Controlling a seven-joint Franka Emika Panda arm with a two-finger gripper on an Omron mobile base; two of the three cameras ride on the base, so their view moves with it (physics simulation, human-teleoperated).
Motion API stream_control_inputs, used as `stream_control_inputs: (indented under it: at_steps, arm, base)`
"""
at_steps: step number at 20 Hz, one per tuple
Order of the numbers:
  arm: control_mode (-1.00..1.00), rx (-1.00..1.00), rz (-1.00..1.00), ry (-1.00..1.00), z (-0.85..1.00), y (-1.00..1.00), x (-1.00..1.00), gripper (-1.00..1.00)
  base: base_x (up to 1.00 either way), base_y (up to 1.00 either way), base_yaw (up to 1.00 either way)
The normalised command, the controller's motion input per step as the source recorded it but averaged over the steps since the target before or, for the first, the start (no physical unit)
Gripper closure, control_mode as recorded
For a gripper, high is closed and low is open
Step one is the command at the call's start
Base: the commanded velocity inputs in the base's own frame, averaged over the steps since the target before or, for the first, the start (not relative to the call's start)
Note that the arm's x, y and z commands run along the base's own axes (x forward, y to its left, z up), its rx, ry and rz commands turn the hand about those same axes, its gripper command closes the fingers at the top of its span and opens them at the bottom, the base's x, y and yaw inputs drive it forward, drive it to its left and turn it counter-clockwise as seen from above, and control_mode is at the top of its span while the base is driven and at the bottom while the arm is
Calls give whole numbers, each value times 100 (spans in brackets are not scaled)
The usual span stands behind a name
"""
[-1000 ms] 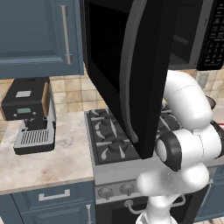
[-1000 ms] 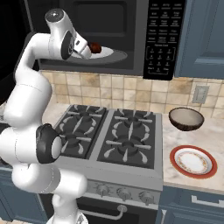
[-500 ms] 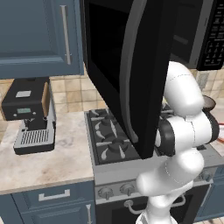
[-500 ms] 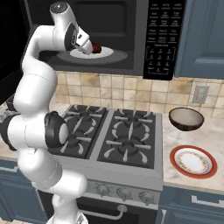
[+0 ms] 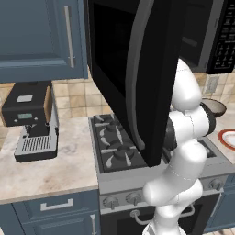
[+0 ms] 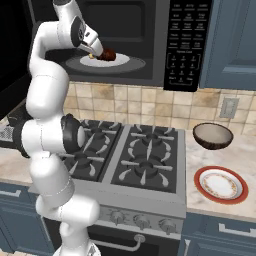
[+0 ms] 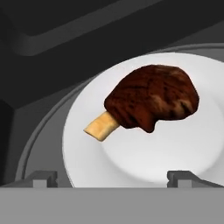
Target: Pick the steak from the microwave and place it on plate located on the counter.
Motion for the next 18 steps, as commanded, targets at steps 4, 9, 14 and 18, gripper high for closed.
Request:
stream_control_inputs:
  at_steps: [4,9,14,18]
  arm:
    - [-100,-2,0,0,-26,2,21,-100]
    - [-100,-1,0,0,-15,0,34,-100]
    - [-100,0,0,0,-16,0,39,-100]
    - [-100,0,-1,0,-18,0,38,-100]
  base:
    - [0,0,0]
    - [0,0,0]
    - [0,0,0]
    - [0,0,0]
